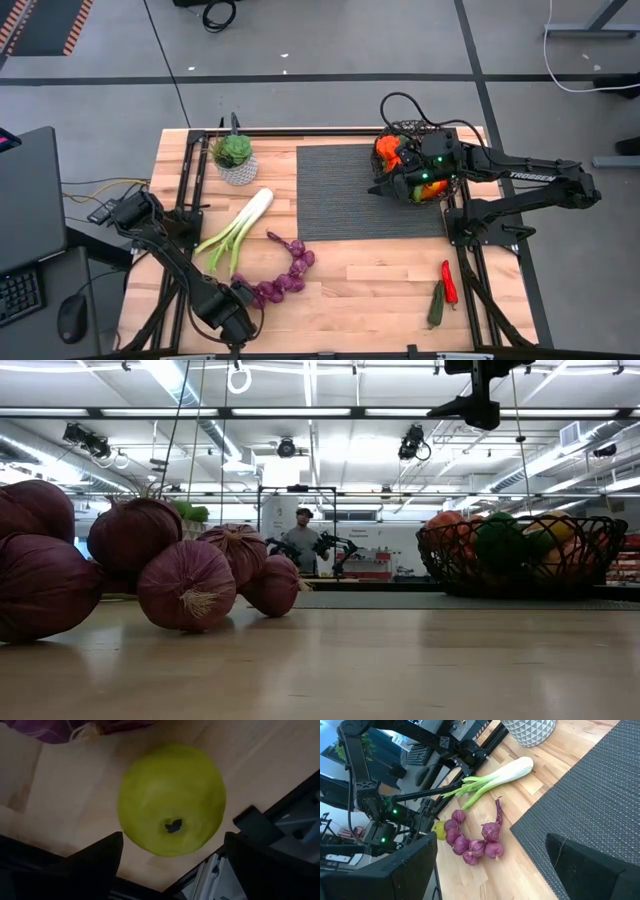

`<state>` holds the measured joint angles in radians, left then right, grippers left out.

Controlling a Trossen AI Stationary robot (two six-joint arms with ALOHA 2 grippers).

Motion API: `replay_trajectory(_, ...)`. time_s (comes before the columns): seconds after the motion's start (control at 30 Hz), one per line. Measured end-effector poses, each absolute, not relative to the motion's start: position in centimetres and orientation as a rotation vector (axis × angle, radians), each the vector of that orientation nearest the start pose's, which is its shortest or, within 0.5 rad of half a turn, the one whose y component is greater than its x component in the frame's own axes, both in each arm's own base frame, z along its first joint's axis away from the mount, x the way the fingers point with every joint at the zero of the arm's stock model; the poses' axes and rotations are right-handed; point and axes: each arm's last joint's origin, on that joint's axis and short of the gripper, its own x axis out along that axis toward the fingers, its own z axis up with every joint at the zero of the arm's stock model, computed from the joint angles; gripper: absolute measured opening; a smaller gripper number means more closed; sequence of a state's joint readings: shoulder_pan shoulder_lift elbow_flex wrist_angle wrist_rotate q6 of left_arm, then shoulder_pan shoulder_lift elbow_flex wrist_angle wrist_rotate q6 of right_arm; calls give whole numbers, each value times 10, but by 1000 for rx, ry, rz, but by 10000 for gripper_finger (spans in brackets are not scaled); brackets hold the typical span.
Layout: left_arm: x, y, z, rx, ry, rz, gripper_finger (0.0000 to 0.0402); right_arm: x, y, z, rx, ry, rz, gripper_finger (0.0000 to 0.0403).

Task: Build produce basket
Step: Put the green apple into the black basket

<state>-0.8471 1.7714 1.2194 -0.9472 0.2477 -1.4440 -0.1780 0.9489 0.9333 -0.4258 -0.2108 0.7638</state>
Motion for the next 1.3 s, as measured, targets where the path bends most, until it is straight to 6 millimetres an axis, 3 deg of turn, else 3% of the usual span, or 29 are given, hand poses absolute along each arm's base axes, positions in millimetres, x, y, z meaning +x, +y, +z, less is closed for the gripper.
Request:
replay_trajectory(0.43,215,-236,189,-683,1683,433,355,195,-29,330,837,461,-149,375)
replay_trajectory(0.67,222,-239,190,-684,1563,400,355,195,-29,330,845,465,-149,375)
replay_trajectory(0.93,222,-238,188,-667,1548,419,355,195,-29,329,848,474,-147,375)
replay_trajectory(1.3,224,-243,168,-606,1576,460,355,195,-29,329,845,471,-158,375)
